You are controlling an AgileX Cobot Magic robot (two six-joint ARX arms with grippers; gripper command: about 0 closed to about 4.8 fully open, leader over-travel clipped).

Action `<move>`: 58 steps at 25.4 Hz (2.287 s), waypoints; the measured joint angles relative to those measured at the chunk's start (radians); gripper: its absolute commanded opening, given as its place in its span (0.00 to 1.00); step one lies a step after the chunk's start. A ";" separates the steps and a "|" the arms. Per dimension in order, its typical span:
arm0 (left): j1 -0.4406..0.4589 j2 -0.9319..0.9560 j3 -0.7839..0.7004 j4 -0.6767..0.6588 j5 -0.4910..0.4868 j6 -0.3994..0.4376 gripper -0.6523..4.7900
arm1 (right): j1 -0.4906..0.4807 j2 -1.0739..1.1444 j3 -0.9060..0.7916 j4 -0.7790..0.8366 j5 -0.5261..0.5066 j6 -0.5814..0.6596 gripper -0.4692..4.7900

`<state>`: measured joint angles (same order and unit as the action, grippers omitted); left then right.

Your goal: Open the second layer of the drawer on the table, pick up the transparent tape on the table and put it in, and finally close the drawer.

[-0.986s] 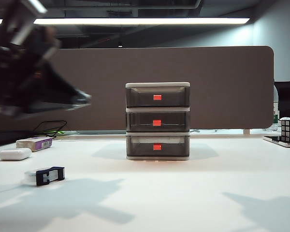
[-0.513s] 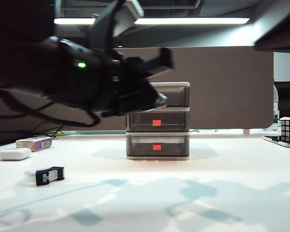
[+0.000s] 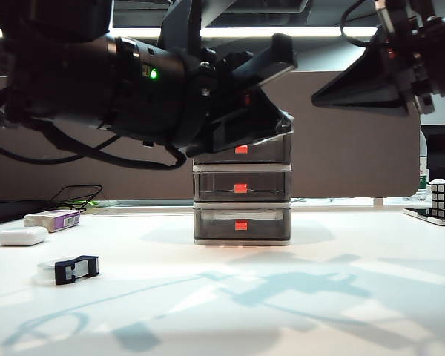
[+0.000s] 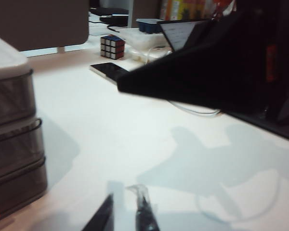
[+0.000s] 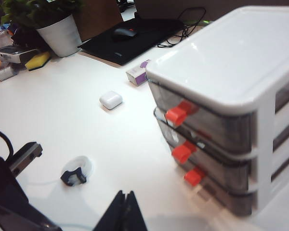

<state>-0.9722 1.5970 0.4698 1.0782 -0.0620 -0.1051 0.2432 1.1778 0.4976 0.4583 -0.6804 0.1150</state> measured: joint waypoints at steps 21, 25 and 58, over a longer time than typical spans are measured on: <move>0.002 0.336 0.245 -0.045 -0.596 -0.022 0.40 | -0.003 0.115 0.124 0.006 -0.054 -0.068 0.08; 0.001 0.359 0.272 -0.044 -0.597 -0.023 0.40 | -0.003 0.114 0.124 0.006 -0.054 -0.068 0.08; 0.013 0.439 0.379 0.000 -0.662 -0.002 0.40 | -0.003 0.114 0.124 0.003 -0.055 -0.068 0.08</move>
<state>-0.9596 2.0365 0.8490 1.0782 -0.7242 -0.1074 0.2401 1.2922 0.6220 0.4614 -0.7349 0.0467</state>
